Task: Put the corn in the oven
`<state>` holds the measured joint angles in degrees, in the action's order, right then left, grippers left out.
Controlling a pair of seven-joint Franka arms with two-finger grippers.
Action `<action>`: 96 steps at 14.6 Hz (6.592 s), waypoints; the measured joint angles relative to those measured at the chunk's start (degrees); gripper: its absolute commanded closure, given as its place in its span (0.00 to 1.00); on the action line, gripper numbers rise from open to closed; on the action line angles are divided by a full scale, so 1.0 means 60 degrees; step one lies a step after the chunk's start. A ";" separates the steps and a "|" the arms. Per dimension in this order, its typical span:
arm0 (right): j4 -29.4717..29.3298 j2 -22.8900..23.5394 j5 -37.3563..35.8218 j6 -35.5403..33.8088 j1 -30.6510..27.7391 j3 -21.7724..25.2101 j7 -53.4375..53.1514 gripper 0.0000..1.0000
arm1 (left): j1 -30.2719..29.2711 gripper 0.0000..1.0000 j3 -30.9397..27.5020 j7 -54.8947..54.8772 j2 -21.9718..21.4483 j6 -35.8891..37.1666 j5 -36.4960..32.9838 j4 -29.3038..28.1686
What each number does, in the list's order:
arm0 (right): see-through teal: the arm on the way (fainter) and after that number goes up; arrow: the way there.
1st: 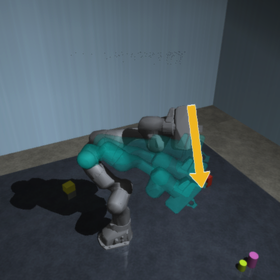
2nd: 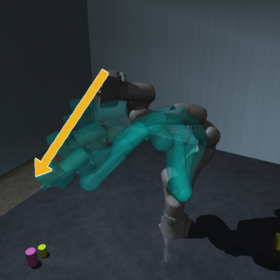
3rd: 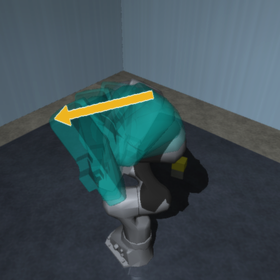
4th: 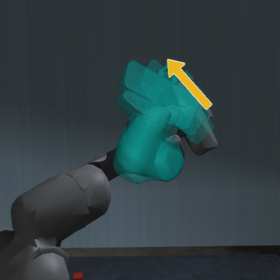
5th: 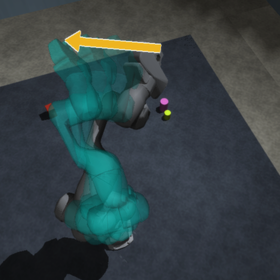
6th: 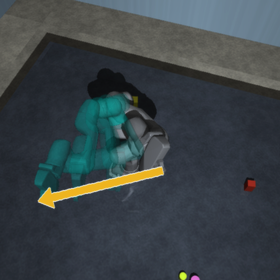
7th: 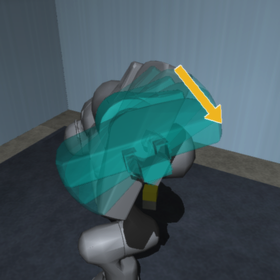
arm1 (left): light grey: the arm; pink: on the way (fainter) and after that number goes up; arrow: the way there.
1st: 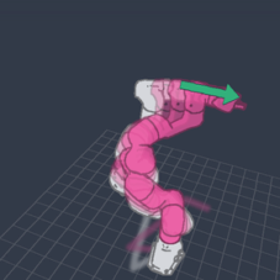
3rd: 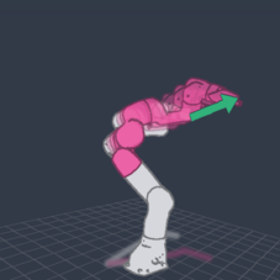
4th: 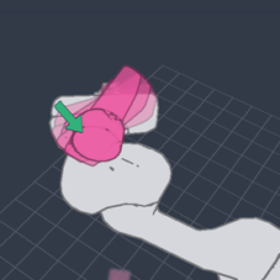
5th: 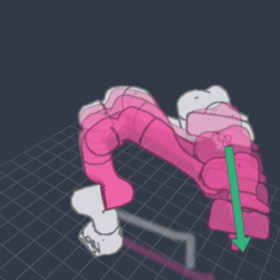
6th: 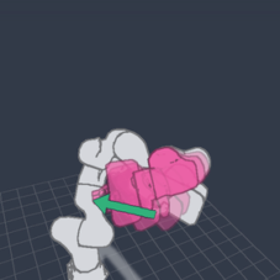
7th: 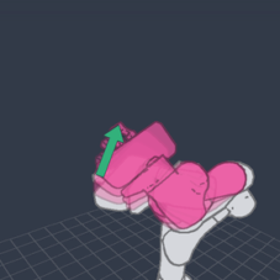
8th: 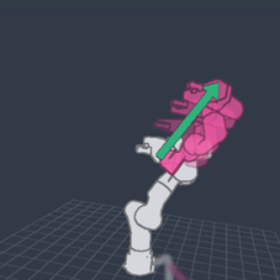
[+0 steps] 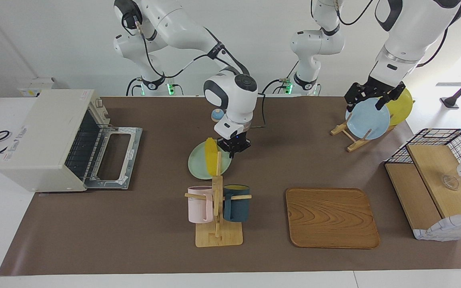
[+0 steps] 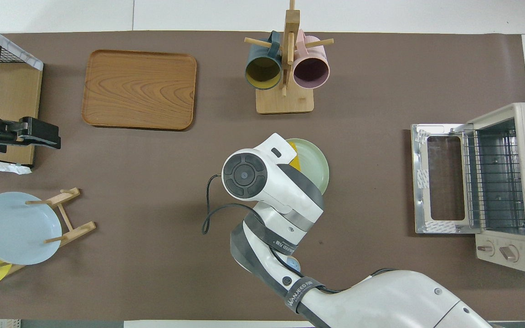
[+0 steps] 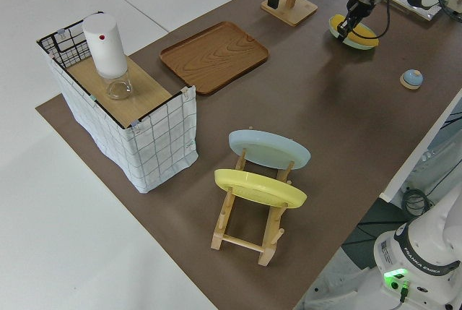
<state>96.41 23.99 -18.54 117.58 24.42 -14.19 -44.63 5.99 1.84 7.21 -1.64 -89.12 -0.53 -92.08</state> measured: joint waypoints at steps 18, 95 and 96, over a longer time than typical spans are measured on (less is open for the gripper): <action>0.1760 -0.2328 0.0000 -0.2786 -0.5590 0.0055 0.5582 1.00 | -0.0223 0.00 0.0164 0.0002 -0.0223 -0.0288 0.0060 -0.0577; 0.0332 -0.4661 0.2596 -0.5098 -0.7043 -0.0063 0.8827 0.00 | -0.0357 0.00 0.0159 0.0014 -0.0250 -0.0336 0.0365 -0.0612; 0.0330 -0.4656 0.2653 -0.5103 -0.7042 -0.0063 0.8827 0.00 | -0.0357 0.00 0.0159 0.0014 -0.0250 -0.0336 0.0365 -0.0612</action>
<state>98.39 -3.95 -2.62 86.97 -17.83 -14.57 8.32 3.85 2.80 7.29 -3.14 -91.13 1.66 -95.75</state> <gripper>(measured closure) 0.000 0.000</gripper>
